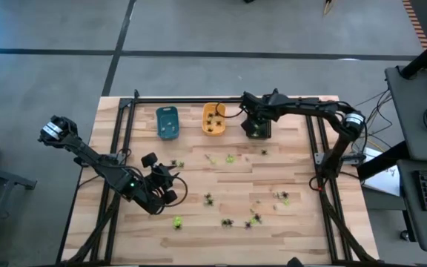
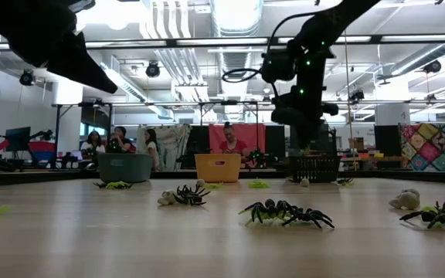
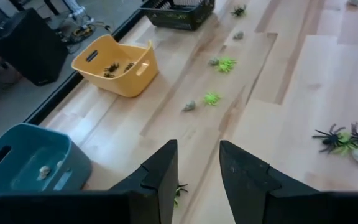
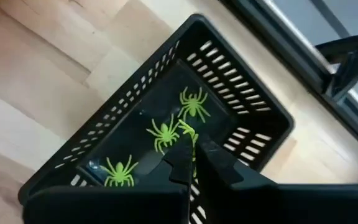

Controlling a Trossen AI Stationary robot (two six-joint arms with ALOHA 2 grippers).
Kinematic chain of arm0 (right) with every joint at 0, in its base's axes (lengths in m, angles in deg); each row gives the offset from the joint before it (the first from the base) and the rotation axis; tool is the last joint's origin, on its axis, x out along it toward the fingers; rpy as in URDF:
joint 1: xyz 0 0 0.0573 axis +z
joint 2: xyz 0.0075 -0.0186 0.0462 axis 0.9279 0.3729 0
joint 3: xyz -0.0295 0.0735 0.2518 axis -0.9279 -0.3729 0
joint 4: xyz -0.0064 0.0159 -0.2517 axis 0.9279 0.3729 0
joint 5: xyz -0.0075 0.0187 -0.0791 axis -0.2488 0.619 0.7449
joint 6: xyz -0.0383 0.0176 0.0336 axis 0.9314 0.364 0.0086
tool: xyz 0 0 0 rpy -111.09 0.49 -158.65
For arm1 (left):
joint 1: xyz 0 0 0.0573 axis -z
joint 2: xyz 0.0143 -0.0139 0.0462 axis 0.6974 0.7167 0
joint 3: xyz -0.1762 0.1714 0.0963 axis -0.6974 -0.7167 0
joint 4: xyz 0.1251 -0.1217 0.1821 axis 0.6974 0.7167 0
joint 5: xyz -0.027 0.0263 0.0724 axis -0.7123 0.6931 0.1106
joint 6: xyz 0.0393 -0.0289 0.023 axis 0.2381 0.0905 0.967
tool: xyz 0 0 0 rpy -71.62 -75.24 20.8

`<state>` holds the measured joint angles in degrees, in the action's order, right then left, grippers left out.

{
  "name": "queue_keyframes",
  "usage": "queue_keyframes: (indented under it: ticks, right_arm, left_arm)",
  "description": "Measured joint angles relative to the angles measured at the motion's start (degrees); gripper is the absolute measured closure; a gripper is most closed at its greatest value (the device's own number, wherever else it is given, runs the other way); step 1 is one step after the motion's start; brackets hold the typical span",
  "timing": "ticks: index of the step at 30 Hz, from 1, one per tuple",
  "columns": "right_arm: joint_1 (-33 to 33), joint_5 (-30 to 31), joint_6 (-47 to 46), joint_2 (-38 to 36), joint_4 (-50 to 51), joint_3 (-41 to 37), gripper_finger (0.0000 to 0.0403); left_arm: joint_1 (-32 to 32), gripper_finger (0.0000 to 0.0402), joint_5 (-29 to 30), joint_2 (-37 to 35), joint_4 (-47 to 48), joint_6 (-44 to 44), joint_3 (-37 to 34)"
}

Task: Sort Halloween decoration
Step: Put the green spider toy into the black bin

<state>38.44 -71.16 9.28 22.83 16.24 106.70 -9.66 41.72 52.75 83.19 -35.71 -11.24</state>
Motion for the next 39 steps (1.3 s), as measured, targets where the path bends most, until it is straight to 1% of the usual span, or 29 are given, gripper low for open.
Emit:
queue_keyframes:
  ticks: [3, 6, 10, 14, 17, 24, 27, 30, 35, 39]
  right_arm:
    - [-0.08, -0.2, 0.68, 0.38, -0.44, -0.11, 0.0377]
    - [-0.08, -0.17, 0.81, 0.38, -0.79, -0.09, 0.035]
    - [-0.08, -0.12, 0.81, 0.38, -0.79, 0.0, 0.0311]
    - [0.18, -0.12, 1.14, -0.24, -0.75, 0.11, 0.0285]
    - [1.37, -0.09, 1.16, -2.03, -0.78, 0.07, 0.0275]
    - [7.73, -0.1, 1.27, -8.84, -2.06, -2.26, 0.0272]
    - [11.76, -0.11, 1.29, -12.76, -6.57, -5.5, 0.0275]
    - [16.15, -0.11, 1.3, -17.79, -13.43, -10.66, 0.0279]
    - [22.76, -0.12, 2.03, -26.59, -26.68, -21.1, 0.0282]
    - [26.82, -0.15, 2.4, -31.99, -37.15, -28.65, 0.028]
  left_arm:
    - [-0.6, 0.0301, -0.33, 0.0, -1.07, 1.2, 0.0]
    - [-1.34, 0.0306, -1.28, 0.0, -2.68, 3.13, 0.0]
    - [-2.51, 0.0314, -4.1, 0.0, -5.3, 6.26, 0.0]
    - [-4.39, 0.0318, -7.56, 0.0, -6.96, 9.35, 0.0]
    - [-5.85, 0.0318, -10.28, 0.0, -8.47, 12.54, 0.0]
    - [-9.35, 0.0318, -16.72, 0.0, -15.57, 25.94, 0.0]
    - [-11.43, 0.0318, -19.12, 0.0, -17.71, 30.15, 0.0]
    - [-13.69, 0.0318, -23.16, 0.0, -20.16, 33.85, -0.3]
    - [-17.13, 0.0318, -29.13, 0.0, -30.92, 41.48, -3.37]
    - [-19.73, 0.0318, -32.79, 0.0, -38.56, 45.07, -5.7]
